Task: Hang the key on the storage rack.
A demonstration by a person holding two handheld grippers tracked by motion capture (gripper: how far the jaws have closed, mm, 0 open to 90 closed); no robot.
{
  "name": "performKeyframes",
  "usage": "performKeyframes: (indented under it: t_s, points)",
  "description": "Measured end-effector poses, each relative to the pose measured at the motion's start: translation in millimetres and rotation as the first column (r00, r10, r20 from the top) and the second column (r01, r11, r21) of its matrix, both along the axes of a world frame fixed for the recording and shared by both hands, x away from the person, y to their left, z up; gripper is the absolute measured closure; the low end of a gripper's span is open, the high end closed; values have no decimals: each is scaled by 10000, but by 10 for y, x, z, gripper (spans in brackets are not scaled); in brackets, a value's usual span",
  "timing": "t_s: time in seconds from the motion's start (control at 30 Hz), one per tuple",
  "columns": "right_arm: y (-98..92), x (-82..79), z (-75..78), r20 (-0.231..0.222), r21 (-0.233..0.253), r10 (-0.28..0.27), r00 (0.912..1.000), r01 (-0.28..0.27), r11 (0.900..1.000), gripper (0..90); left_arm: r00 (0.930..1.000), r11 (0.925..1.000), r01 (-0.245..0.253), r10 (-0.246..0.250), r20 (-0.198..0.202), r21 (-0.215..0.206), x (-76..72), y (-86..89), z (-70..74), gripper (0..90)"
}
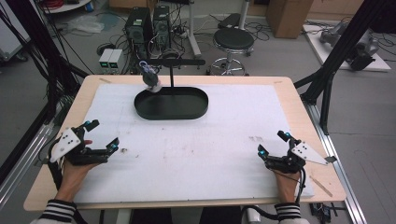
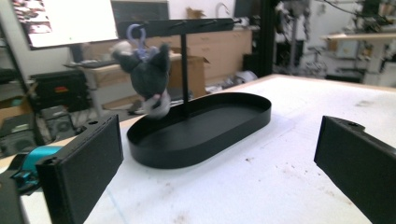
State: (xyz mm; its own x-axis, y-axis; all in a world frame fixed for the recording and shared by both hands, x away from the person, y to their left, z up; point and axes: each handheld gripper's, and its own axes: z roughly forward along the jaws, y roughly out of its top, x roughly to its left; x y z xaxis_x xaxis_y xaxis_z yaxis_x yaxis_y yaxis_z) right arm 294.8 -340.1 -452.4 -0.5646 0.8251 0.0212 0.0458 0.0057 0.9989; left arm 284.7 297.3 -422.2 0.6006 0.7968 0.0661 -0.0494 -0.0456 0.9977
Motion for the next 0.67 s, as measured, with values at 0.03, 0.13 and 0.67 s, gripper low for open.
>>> performKeyframes:
  t_s: [0.03, 0.13, 0.67]
  points:
    - [0, 0, 0, 0, 2, -1, 10000, 1, 10000, 6, 10000, 10000, -49, 49, 13, -32, -33, 11, -42, 17]
    - [0, 0, 0, 23, -22, -18, 10000, 18, 10000, 6, 9998, 9996, -103, 98, -192, -270, -107, 36, -157, 17]
    - [0, -6, -2, 67, -18, -6, 10000, 6, 10000, 6, 9967, 9941, -774, 752, -313, -763, -192, 81, -321, 17]
